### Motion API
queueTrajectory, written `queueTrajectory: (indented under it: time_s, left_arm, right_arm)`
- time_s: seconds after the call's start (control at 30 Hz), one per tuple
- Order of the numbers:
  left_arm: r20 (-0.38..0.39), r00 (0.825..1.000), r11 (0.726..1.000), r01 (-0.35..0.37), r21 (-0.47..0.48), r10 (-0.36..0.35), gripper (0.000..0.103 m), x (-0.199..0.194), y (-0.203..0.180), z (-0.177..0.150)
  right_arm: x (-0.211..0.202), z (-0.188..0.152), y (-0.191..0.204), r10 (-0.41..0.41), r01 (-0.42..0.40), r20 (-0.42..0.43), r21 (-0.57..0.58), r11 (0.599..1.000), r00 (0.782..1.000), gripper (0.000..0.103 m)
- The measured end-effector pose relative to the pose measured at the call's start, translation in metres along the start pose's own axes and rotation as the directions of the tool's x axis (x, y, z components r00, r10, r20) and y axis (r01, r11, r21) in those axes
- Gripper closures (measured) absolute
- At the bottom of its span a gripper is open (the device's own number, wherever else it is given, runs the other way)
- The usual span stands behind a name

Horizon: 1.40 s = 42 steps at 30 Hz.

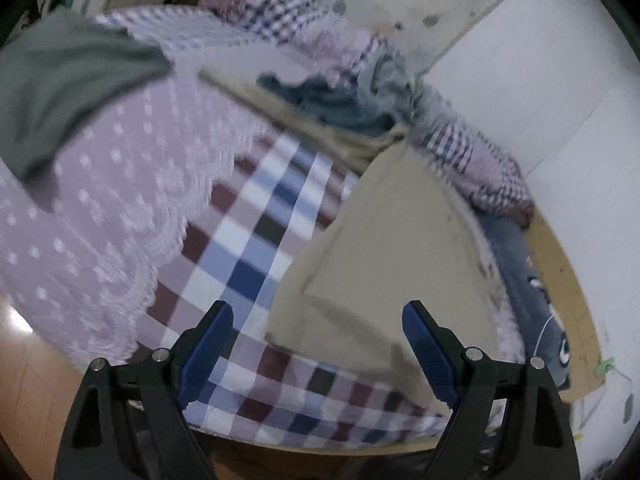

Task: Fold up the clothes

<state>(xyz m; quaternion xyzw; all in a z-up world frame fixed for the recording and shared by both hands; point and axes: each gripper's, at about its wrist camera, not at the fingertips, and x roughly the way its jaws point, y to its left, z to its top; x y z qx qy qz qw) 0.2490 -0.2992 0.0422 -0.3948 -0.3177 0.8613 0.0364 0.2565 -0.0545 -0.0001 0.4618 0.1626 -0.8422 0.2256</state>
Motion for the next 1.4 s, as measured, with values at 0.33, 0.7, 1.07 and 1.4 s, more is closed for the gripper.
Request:
queueTrajectory:
  time_s: [0.33,0.7,1.07,1.4]
  left_arm:
    - [-0.038,0.999,0.999,-0.001,0.036,0.002,0.022,0.027,-0.002,0.0]
    - [-0.07,0.99,0.993,-0.121,-0.001,0.12,0.074,0.041,0.011,0.0]
    - [-0.032,0.995,0.994,-0.094,0.052,0.096,0.101,0.028,0.002,-0.005]
    - [0.03,0.999,1.0,0.011,-0.024,-0.011,0.102,-0.009,0.007,-0.009]
  right_arm:
    - [-0.078,-0.053,-0.164,-0.172,0.107,0.08,0.515,0.851,0.982,0.054]
    - [-0.051,-0.087,-0.214,-0.014,0.088,-0.129,0.59,0.802,0.992,0.052]
    - [-0.022,-0.066,-0.187,-0.084,0.199,-0.264,0.446,0.873,0.961,0.101]
    - [-0.11,-0.087,-0.225,-0.219,0.3,-0.214,0.511,0.805,0.952,0.102]
